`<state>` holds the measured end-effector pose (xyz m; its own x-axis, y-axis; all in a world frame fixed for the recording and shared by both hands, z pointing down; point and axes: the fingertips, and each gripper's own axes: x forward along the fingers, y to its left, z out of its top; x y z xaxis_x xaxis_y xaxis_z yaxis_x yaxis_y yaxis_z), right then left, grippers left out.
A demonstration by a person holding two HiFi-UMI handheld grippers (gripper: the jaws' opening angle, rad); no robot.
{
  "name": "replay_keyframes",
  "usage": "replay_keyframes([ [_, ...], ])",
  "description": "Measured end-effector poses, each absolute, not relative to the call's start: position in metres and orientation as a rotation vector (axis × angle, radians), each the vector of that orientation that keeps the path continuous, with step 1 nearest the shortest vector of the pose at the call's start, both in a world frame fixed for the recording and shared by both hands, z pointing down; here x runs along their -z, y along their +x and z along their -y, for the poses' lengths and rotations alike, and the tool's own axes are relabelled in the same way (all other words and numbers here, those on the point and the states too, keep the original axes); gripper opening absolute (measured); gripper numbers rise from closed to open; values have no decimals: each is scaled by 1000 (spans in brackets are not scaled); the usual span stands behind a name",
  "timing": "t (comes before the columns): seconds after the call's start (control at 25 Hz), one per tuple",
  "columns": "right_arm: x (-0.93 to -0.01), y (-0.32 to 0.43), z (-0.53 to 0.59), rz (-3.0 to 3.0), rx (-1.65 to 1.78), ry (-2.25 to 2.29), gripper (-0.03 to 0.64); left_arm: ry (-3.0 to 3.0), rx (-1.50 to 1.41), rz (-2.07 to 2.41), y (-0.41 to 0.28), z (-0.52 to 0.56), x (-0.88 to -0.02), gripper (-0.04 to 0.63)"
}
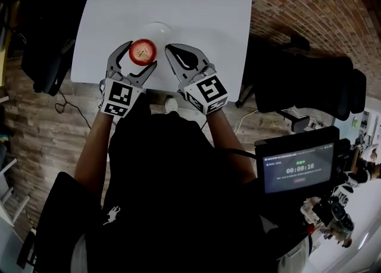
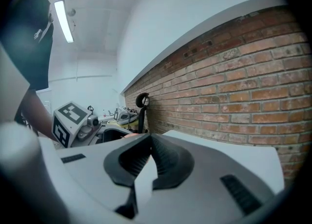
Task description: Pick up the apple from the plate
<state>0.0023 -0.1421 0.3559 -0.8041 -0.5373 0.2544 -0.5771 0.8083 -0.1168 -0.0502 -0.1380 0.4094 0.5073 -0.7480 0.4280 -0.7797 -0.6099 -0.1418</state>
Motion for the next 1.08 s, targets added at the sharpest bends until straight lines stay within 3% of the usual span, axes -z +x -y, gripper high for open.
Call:
replay_keyframes([
  [1.08,-344,9,141,2803,-218,906,3,2652,-650,1417,-63,127,-389,379],
])
